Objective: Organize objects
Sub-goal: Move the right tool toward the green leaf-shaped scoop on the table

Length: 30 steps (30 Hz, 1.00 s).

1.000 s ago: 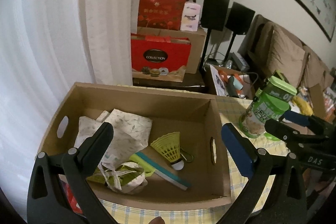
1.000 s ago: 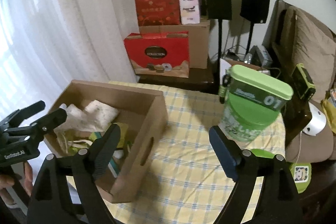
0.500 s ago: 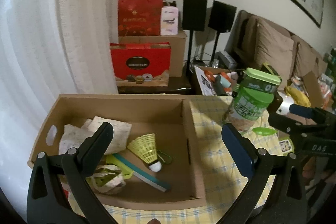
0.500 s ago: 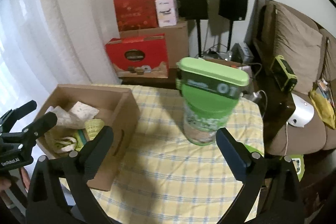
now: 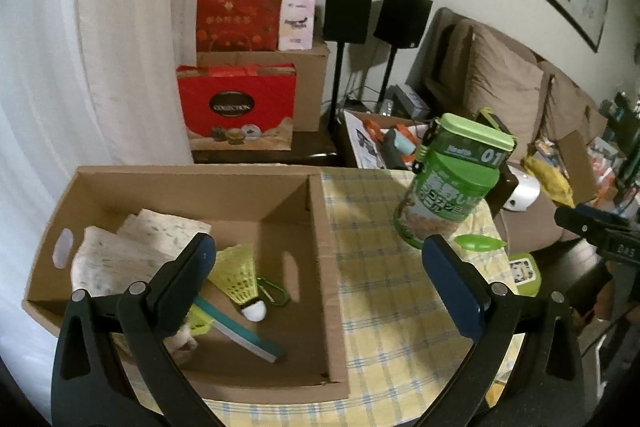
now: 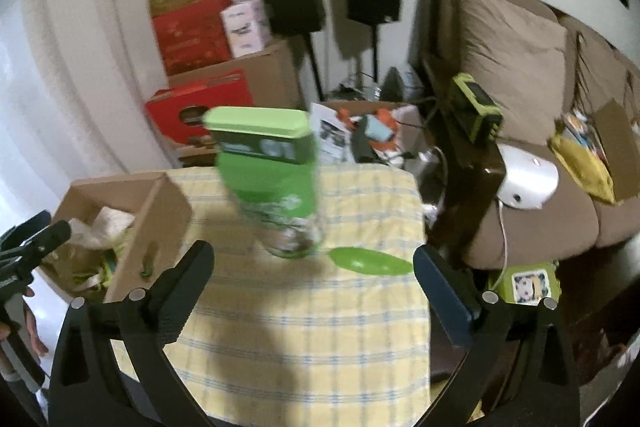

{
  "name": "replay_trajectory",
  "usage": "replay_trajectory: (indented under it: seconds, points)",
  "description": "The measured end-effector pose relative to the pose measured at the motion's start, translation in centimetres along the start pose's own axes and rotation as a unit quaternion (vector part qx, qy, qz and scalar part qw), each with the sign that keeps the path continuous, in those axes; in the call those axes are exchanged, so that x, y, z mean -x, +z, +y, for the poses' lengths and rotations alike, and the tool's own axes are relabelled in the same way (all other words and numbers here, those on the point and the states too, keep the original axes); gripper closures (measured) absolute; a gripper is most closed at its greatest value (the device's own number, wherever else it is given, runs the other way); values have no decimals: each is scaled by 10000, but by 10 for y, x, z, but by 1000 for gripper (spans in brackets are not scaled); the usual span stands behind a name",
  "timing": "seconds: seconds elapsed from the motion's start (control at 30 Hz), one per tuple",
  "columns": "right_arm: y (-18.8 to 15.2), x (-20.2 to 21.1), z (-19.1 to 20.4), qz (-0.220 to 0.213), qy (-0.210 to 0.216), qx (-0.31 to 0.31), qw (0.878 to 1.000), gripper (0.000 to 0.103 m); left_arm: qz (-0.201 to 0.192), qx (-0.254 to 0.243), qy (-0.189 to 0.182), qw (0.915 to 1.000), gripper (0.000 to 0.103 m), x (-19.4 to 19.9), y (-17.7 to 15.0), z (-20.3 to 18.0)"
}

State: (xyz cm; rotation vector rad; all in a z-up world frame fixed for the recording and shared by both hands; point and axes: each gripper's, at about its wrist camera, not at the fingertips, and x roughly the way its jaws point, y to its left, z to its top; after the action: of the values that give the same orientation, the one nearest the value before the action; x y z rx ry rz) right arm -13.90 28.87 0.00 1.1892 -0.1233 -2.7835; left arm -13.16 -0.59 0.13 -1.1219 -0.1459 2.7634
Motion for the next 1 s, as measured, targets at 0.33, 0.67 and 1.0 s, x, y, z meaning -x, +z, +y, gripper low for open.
replay_trajectory:
  seconds: [0.33, 0.67, 1.0]
  points:
    - [-13, -33, -53, 286, -178, -396, 9986, 1, 154, -6, -432, 9989, 0, -14, 2, -13]
    - [-26, -106, -62, 886, -171, -278, 9955, 1, 337, -8, -417, 9986, 0, -29, -4, -11]
    - [-24, -154, -55, 1187, -148, 336, 9923, 4, 479, -185, -300, 9982, 0, -42, -8, -14]
